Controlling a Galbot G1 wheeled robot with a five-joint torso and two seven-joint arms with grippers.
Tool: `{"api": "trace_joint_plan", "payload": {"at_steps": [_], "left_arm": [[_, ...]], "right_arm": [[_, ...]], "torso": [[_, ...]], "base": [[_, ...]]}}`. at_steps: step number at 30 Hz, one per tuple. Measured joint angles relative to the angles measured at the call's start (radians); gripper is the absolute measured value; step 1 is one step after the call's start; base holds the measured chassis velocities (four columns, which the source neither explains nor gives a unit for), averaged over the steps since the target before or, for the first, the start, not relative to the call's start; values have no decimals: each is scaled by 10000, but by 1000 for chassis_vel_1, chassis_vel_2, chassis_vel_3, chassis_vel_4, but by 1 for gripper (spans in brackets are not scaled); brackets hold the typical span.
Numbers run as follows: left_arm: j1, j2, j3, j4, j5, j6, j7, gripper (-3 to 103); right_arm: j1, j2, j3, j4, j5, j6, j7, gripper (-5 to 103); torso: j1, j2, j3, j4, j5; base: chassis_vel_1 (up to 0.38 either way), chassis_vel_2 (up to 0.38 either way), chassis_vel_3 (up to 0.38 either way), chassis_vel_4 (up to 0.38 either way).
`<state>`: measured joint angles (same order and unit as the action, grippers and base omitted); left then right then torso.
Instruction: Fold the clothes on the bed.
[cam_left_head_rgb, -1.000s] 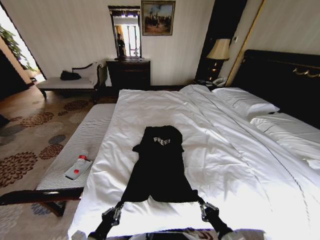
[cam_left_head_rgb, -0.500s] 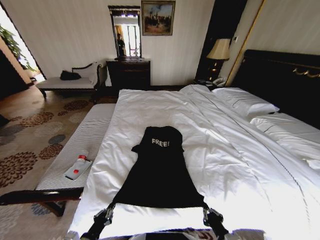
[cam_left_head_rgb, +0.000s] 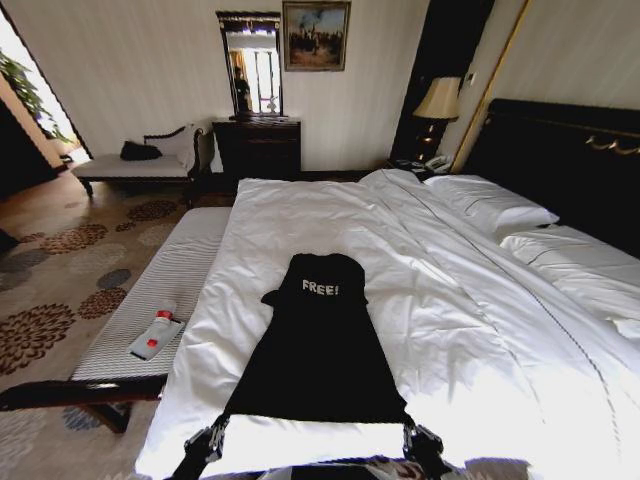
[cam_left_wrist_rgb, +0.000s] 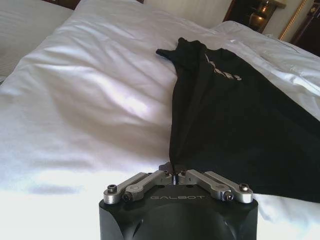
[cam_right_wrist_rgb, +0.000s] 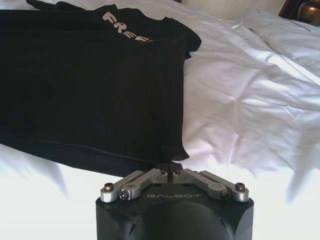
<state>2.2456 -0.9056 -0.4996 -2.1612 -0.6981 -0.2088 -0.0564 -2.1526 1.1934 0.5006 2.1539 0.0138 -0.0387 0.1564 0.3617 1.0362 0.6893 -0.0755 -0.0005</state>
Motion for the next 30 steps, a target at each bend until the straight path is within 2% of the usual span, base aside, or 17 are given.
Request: {"api": "trace_joint_plan", "payload": {"at_steps": [7, 14, 30], "left_arm": [[221, -53, -106, 182, -44, -165, 8, 0], [326, -87, -271, 229, -188, -186, 14, 0], [380, -142, -23, 395, 135, -256, -116, 0]], "right_arm": [[-369, 137, -114, 108, -708, 133, 63, 0], [-611, 333, -416, 177, -988, 168, 104, 0], [-336, 404, -571, -312, -1037, 183, 135, 0]], "torso": [[-1, 0, 0, -1, -2], [0, 0, 0, -2, -1], [0, 0, 0, -2, -1]], "base": [[0, 0, 0, 0], [0, 0, 0, 0], [0, 0, 0, 0]]}}
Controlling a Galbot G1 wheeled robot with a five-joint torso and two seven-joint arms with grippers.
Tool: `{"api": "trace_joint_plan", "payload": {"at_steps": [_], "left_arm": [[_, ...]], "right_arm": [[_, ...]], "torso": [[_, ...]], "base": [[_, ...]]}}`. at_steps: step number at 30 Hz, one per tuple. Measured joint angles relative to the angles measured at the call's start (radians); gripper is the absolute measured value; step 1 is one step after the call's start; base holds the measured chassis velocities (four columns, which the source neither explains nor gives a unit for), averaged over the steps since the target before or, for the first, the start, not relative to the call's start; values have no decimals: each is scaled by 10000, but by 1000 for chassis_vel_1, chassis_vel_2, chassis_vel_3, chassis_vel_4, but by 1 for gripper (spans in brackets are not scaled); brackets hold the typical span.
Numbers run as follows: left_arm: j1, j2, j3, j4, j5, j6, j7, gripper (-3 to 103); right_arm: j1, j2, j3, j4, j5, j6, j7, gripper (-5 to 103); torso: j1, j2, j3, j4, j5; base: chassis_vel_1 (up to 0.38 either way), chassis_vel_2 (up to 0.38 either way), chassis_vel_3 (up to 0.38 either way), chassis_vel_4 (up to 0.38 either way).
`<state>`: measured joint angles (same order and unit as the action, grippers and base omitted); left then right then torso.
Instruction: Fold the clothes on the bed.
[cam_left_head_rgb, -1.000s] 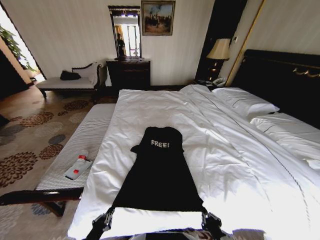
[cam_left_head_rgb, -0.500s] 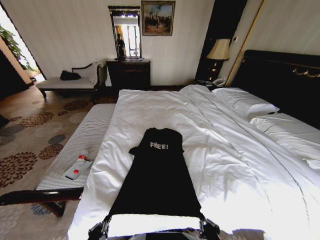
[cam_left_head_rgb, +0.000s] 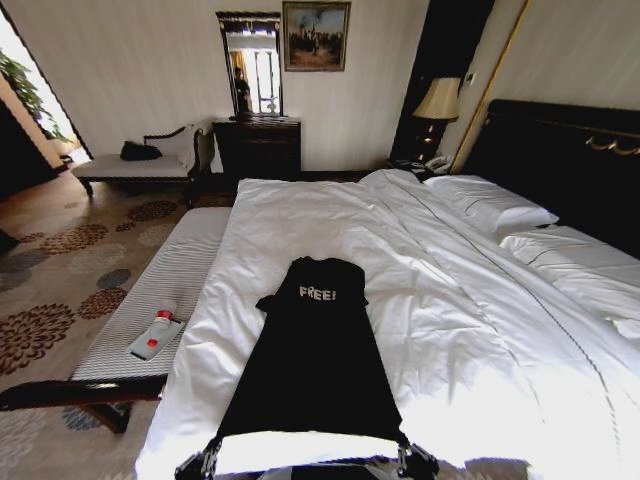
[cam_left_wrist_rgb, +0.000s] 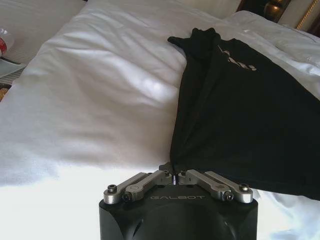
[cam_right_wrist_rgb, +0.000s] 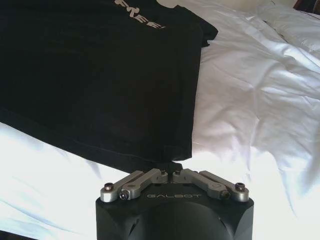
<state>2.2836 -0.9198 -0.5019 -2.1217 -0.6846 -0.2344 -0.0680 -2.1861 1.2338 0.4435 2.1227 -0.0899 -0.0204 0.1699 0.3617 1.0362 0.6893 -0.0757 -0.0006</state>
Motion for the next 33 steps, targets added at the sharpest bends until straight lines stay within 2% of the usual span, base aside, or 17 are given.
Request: {"api": "trace_joint_plan", "payload": {"at_steps": [7, 9, 11, 13, 14, 15, 18, 19, 20, 21, 23, 24, 27, 29, 32, 33], "left_arm": [[-82, -110, 328, 100, 452, 22, -160, 0], [-119, -129, 372, 23, 446, 91, -257, -2], [-143, -128, 373, -72, 415, 154, -373, 7], [-148, -127, 370, -96, 413, 164, -392, 7], [-150, -123, 354, -160, 412, 189, -447, 17], [-146, -123, 341, -192, 412, 198, -485, 17], [-109, -157, 249, -253, 408, 211, -554, 33], [-109, -157, 249, -253, 408, 211, -554, 33], [-95, -173, 198, -257, 397, 213, -570, 39], [-82, -183, 142, -258, 380, 214, -575, 39], [-35, -196, 12, -283, 328, 215, -579, 49], [-35, -196, 12, -283, 328, 215, -579, 49], [25, -220, -111, -354, 287, 215, -580, 66], [44, -228, -135, -380, 286, 212, -580, 66], [144, -273, -268, -556, 290, 183, -580, 82], [144, -273, -268, -556, 290, 183, -580, 82]], "right_arm": [[221, 9, -102, -169, 46, 343, -37, 0], [209, -9, -101, -103, 70, 394, -51, 0], [189, -17, -94, -63, 77, 462, -53, 0], [176, -18, -94, -47, 81, 482, -58, 0], [136, -21, -109, -4, 70, 527, -75, -1], [109, -22, -134, 32, 49, 563, -82, 4], [19, -18, -209, 174, -12, 633, -133, 20], [19, -18, -209, 174, -12, 633, -133, 20], [-2, -16, -214, 205, -21, 646, -139, 20], [-15, -16, -210, 215, -26, 658, -139, 25], [-72, -23, -137, 208, -47, 664, -82, 37], [-72, -23, -137, 208, -47, 664, -82, 37], [-103, -41, 7, 71, -114, 560, 122, 52], [-103, -42, 41, 42, -108, 541, 179, 52], [-138, -49, 186, 89, 9, 496, 333, 69], [-138, -49, 186, 89, 9, 496, 333, 69]], "torso": [[0, -1, 0, 2, 1], [0, 0, 0, 2, 0], [0, -1, 0, 3, 1], [0, 0, 0, 3, 1], [0, 0, 0, 2, 1], [0, 0, 0, 1, 1], [0, 0, 0, 2, 1], [0, 0, 0, 2, 1], [0, -1, 0, 1, 0], [-1, 0, 0, 2, 0], [0, -1, 1, 2, 0], [0, -1, 1, 2, 0], [0, 0, 0, 1, 1], [0, 0, 0, 1, 0], [-1, 0, 0, 1, 1], [-1, 0, 0, 1, 1]], "base": [[0, 0, 0, 0], [0, 0, 0, 0], [0, 0, 0, 0], [0, 0, 0, 0], [0, 0, 0, 0], [0, 0, 0, 0], [0, 0, 0, 0], [0, 0, 0, 0], [0, 0, 0, 0], [0, 0, 0, 0], [0, 0, 0, 0], [0, 0, 0, 0], [0, 0, 0, 0], [0, 0, 0, 0], [0, 0, 0, 0], [0, 0, 0, 0]]}}
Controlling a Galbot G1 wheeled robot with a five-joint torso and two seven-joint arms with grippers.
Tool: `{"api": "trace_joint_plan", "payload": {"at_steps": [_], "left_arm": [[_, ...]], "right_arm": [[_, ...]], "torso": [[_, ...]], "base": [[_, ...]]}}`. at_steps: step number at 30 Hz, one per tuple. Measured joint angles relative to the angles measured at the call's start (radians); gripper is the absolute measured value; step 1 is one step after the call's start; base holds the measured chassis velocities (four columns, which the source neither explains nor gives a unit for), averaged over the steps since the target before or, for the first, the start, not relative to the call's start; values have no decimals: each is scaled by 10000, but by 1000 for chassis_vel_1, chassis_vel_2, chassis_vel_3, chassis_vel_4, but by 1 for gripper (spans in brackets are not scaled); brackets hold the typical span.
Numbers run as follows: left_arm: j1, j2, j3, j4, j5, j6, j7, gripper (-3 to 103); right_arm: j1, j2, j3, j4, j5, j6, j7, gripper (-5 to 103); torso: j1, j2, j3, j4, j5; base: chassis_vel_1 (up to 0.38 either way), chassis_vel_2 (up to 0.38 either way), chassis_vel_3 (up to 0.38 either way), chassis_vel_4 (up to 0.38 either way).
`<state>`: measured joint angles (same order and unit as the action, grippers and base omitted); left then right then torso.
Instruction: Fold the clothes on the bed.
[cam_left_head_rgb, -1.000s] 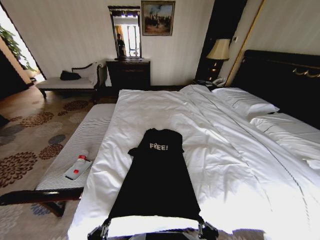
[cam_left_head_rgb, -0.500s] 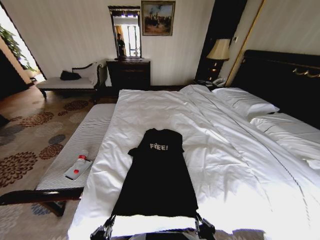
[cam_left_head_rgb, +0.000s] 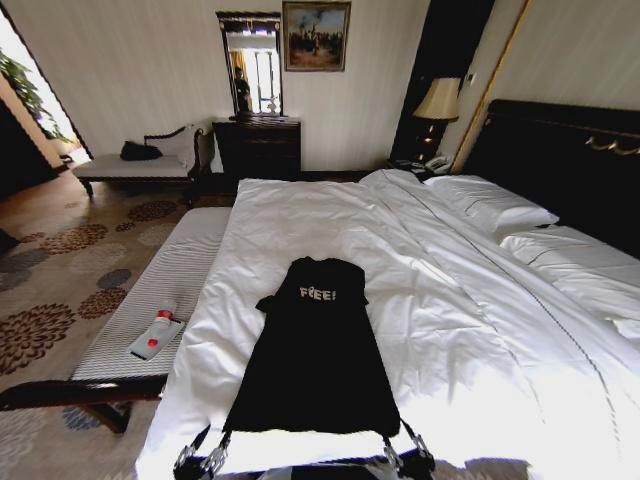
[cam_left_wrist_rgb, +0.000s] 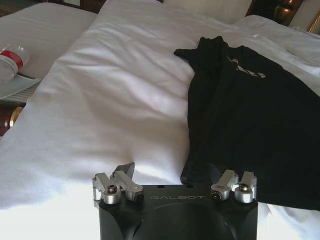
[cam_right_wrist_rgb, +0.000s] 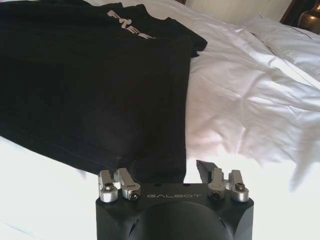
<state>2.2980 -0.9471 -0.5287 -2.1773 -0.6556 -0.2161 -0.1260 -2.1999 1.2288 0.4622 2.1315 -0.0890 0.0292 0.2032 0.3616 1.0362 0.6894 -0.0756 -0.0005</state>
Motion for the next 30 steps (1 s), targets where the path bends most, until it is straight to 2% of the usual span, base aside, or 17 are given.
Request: {"api": "trace_joint_plan", "payload": {"at_steps": [2, 3, 5, 6, 8, 11, 14, 15, 18, 19, 20, 22, 24, 25, 28, 29, 30], "left_arm": [[42, -66, -101, -185, 77, -36, 1, 93], [44, -106, -131, -264, 157, -53, 0, 97], [12, -221, -183, -500, 482, -104, 0, 99], [12, -221, -183, -500, 482, -104, 0, 99], [-63, -277, -200, -693, 814, -121, 0, 100], [-229, -259, -180, -811, 962, -79, -55, 100], [-860, -173, -29, -920, 998, 220, -385, 100], [-860, -173, -29, -920, 998, 220, -385, 100], [-1745, -245, 62, -1195, 910, 901, -680, 100], [-1745, -245, 62, -1195, 910, 901, -680, 100], [-1983, -277, 64, -1273, 860, 1127, -737, 100], [-2461, -248, 67, -1456, 663, 1574, -957, 100], [-2835, -55, 156, -1576, 449, 1846, -1213, 100], [-2835, -55, 156, -1576, 449, 1846, -1213, 100], [-3153, 76, 292, -1664, 374, 2097, -1367, 100], [-3153, 76, 292, -1664, 374, 2097, -1367, 100], [-3162, 83, 319, -1668, 399, 2113, -1372, 100]], "right_arm": [[4, -5, 99, 168, 180, 1, 23, 80], [39, -9, 150, 237, 302, 5, 22, 80], [194, -86, 346, 484, 798, 131, -133, 90], [194, -86, 346, 484, 798, 131, -133, 90], [389, -247, 662, 770, 1183, 350, -452, 99], [651, -512, 1016, 1010, 1596, 450, -734, 100], [1314, -1279, 1565, 1232, 3063, 58, -972, 100], [1314, -1279, 1565, 1232, 3063, 58, -972, 100], [2432, -2320, 2190, 1457, 6362, -1148, -1164, 100], [2432, -2320, 2190, 1457, 6362, -1148, -1164, 100], [2760, -2522, 2330, 1505, 7373, -1575, -1170, 100], [3700, -2937, 2741, 1575, 10039, -2815, -1242, 100], [4643, -3206, 2858, 1495, 12002, -3610, -1100, 100], [4643, -3206, 2858, 1495, 12002, -3610, -1100, 100], [6501, -3505, 2748, 975, 14792, -4850, -567, 100], [6501, -3505, 2748, 975, 14792, -4850, -567, 100], [7012, -3541, 2632, 714, 15356, -5195, -452, 100]], "torso": [[0, -1, 0, 0, 0], [0, 0, 0, -1, 0], [0, 0, 0, -1, 1], [0, 0, 0, -1, 1], [0, 0, 0, 0, 1], [0, 0, 0, 1, 1], [0, 0, 0, 0, 0], [0, 0, 0, 0, 0], [1, -1, 2, 3, -1], [1, -1, 2, 3, -1], [1, -1, 2, 2, 2], [0, -2, 2, 2, 1], [1, -2, 1, -4, 1], [1, -2, 1, -4, 1], [1, -2, 2, 0, -1], [1, -2, 2, 0, -1], [2, -2, 2, 3, -1]], "base": [[0, 0, 0, 0], [0, 0, 0, 0], [0, 0, 0, 0], [0, 0, 0, 0], [0, 0, 0, 0], [0, 0, 0, 0], [0, 0, 0, 0], [0, 0, 0, 0], [0, 0, 0, 0], [0, 0, 0, 0], [0, 0, 0, 0], [0, 0, 0, 0], [0, 0, 0, 0], [0, 0, 0, 0], [0, 0, 0, 0], [0, 0, 0, 0], [0, 0, 0, 0]]}}
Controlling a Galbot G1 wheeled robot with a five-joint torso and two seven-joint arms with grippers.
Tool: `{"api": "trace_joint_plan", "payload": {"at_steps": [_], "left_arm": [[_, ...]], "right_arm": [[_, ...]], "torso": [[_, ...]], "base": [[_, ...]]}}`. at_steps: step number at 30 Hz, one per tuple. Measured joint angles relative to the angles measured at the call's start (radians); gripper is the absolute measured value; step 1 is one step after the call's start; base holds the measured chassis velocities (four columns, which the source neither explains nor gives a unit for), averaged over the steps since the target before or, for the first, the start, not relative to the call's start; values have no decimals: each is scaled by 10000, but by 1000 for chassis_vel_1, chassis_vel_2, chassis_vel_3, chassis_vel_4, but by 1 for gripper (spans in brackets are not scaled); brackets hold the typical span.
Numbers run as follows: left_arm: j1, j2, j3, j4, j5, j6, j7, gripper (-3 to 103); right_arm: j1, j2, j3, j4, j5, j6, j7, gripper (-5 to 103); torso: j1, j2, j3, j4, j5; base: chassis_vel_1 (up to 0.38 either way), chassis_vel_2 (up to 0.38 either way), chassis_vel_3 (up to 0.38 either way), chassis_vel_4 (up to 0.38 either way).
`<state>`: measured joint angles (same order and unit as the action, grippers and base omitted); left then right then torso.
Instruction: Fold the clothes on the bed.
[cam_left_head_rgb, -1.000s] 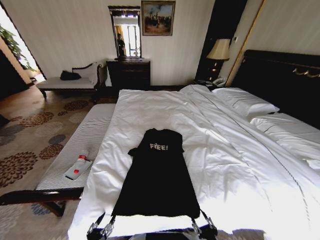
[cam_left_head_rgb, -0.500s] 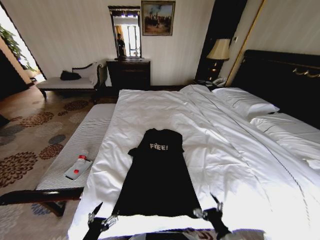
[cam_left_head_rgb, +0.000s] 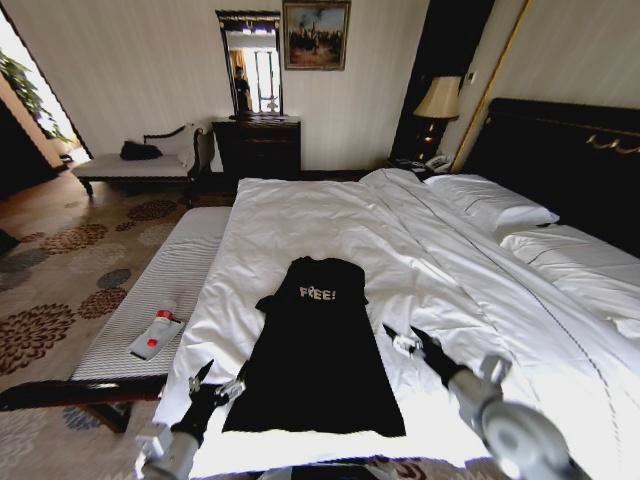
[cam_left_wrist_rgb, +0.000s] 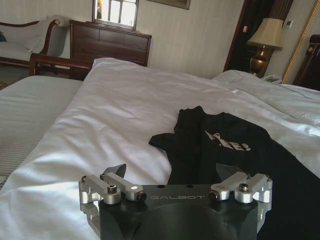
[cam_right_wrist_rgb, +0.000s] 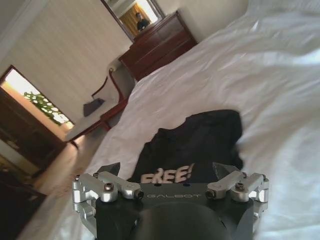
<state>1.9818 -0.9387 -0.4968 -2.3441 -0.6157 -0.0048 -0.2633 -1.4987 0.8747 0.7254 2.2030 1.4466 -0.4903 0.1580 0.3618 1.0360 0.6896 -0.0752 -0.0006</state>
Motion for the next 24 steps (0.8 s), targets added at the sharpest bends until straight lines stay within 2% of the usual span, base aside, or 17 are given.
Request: {"api": "trace_joint_plan", "payload": {"at_steps": [1, 3, 7, 12, 18, 24], "left_arm": [[26, 1, 17, 0, 80, 4, 6, 100], [149, 0, -7, 0, 347, -48, 138, 100], [156, 10, -89, -96, 655, -158, 314, 100], [-50, 83, -27, -208, 675, -99, 310, 100], [-93, 9, 129, -56, 645, -85, 276, 100], [-117, 162, 235, 72, 671, -101, 285, 100]], "right_arm": [[548, -20, -213, -346, 567, -313, 134, 100], [1423, 12, -716, -987, 1385, -461, 265, 100], [2572, 169, -1556, -1933, 1967, -198, 527, 100], [3638, 246, -2332, -2992, 2141, -247, 1016, 100], [4116, 209, -2667, -3622, 2104, -402, 1190, 100], [5107, 593, -3206, -4908, 1666, -887, 1691, 100]], "torso": [[0, 0, 0, -1, 1], [0, 0, 0, -3, 3], [-1, 0, -1, -1, 2], [-1, 0, 0, -3, 1], [-1, 1, -2, -6, 0], [-2, 2, -2, -1, 2]], "base": [[0, 0, 0, 0], [0, 0, 0, 0], [0, 0, 0, 0], [0, 0, 0, 0], [0, 0, 0, 0], [0, 0, 0, 0]]}}
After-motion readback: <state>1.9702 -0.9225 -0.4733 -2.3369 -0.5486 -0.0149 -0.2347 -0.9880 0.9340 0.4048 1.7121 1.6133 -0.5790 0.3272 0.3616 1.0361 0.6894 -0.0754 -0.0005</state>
